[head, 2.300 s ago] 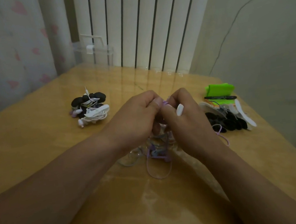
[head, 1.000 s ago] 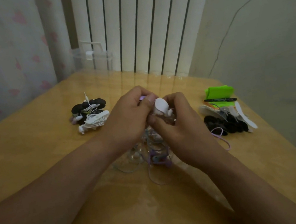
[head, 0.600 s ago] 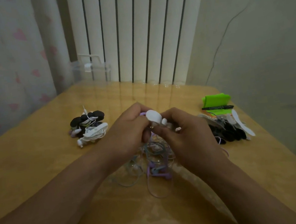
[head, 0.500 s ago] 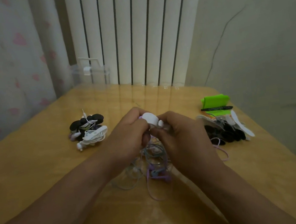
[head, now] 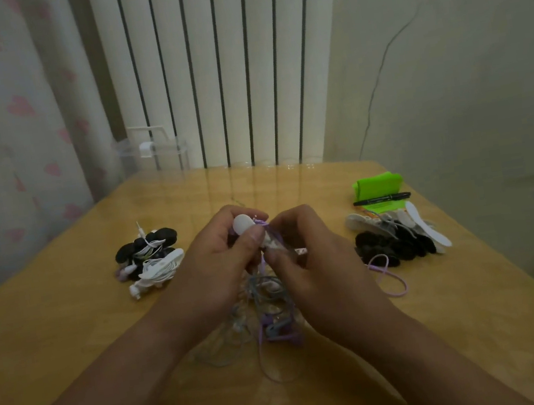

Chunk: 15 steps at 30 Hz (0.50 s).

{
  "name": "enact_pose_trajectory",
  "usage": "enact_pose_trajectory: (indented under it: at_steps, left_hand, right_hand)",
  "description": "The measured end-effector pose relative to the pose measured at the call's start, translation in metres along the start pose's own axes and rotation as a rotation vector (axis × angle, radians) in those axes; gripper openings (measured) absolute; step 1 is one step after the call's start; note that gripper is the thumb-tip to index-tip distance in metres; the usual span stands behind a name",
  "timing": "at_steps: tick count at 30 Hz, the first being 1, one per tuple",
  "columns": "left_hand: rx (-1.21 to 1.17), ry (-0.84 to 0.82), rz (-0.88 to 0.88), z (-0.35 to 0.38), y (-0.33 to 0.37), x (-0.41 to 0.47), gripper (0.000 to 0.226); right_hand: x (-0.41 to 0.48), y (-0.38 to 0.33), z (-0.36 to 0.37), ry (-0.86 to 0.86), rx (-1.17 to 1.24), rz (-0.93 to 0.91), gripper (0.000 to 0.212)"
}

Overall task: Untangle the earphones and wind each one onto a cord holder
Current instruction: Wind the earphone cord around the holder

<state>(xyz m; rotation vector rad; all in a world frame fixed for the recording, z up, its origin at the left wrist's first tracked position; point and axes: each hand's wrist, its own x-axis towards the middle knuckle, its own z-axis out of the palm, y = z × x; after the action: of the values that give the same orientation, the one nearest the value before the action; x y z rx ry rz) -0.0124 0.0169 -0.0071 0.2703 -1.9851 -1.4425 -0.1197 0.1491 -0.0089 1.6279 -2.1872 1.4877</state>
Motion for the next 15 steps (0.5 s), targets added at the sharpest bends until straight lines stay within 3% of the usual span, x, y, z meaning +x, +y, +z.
enact_pose_trajectory:
  at_steps: [5,8,15]
  left_hand:
    - [-0.057,-0.025,-0.083,0.0013,0.0016,0.0005,0.018]
    - [-0.018,-0.090,-0.104,-0.0010,0.0005,0.0002,0.020]
    - [0.016,-0.167,-0.160,-0.0067,0.0031,0.0010,0.016]
  right_hand:
    - [0.0023,0.0013,-0.0018,0.046,0.070,0.036,0.014]
    - [0.0015,-0.0020,-0.0056,0.005,0.118,0.038,0.026]
    - [0.0031,0.0028,-0.0068,-0.009,0.080,0.027,0.012]
